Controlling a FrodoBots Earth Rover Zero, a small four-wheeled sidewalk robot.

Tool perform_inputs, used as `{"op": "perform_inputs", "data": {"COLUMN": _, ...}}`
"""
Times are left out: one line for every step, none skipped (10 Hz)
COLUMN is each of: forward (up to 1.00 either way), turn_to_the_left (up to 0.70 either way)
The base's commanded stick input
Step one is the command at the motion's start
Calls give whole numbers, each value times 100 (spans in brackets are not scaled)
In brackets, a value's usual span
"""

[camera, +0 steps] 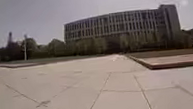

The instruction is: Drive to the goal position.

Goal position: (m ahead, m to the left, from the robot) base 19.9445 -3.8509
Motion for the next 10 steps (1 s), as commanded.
{"op": "perform_inputs", "data": {"forward": 100, "turn_to_the_left": 0}}
{"op": "perform_inputs", "data": {"forward": 100, "turn_to_the_left": 0}}
{"op": "perform_inputs", "data": {"forward": 100, "turn_to_the_left": 0}}
{"op": "perform_inputs", "data": {"forward": 100, "turn_to_the_left": 0}}
{"op": "perform_inputs", "data": {"forward": 100, "turn_to_the_left": 0}}
{"op": "perform_inputs", "data": {"forward": 100, "turn_to_the_left": -6}}
{"op": "perform_inputs", "data": {"forward": 100, "turn_to_the_left": -28}}
{"op": "perform_inputs", "data": {"forward": 100, "turn_to_the_left": -40}}
{"op": "perform_inputs", "data": {"forward": 100, "turn_to_the_left": -40}}
{"op": "perform_inputs", "data": {"forward": 100, "turn_to_the_left": -40}}
